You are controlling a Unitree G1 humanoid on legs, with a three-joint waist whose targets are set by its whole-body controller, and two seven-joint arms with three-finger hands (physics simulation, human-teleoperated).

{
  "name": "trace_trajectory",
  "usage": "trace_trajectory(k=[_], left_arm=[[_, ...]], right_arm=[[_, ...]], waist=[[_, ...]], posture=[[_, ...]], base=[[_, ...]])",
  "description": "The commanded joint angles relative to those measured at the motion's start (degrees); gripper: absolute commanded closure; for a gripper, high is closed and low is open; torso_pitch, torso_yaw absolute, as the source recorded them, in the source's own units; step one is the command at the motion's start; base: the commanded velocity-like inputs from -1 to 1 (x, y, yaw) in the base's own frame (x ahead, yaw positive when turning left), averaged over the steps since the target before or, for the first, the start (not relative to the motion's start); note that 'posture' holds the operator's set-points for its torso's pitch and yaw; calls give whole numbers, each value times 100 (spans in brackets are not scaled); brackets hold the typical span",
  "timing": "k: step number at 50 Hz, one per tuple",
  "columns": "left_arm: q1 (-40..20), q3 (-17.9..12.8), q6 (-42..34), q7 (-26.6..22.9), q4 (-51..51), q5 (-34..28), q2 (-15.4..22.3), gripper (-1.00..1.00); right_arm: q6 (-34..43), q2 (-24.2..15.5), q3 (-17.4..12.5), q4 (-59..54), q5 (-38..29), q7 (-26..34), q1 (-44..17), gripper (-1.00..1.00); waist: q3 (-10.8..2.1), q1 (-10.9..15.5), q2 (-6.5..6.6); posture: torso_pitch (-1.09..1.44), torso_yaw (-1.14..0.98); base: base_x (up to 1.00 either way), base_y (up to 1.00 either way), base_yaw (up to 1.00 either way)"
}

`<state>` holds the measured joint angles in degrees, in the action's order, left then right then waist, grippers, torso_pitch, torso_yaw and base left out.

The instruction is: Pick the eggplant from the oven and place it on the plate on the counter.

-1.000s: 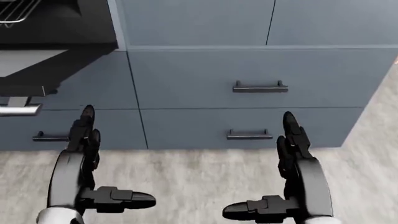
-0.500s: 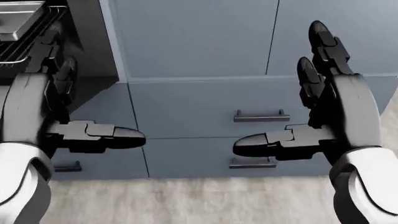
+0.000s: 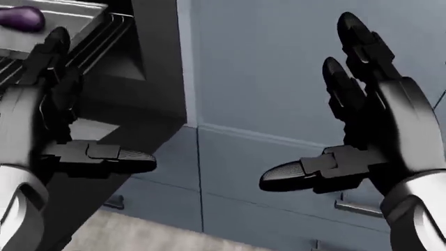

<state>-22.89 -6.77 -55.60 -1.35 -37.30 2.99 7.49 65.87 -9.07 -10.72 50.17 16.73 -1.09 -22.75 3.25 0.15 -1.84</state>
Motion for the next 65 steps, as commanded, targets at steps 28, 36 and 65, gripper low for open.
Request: trace_trajectory(k=[28, 36, 65], left_arm=[[-732, -434, -1010, 337, -1193, 704, 420, -100], [-668, -424, -1015, 350, -1246, 723, 412, -100], [-730, -319, -980, 427, -1191, 775, 366, -100]], right_arm=[[736, -413, -403, 798, 1305, -711, -1115, -100], [592, -476, -317, 691, 1347, -755, -1091, -100], [261, -1020, -678, 275, 3467, -2241, -1377, -100]], waist=[[-216, 108, 22], [-198, 142, 532], [-248, 82, 366]], posture=[[0, 0], [0, 0], [0, 0]], base=[[0, 0, 100], [0, 0, 100], [0, 0, 75]])
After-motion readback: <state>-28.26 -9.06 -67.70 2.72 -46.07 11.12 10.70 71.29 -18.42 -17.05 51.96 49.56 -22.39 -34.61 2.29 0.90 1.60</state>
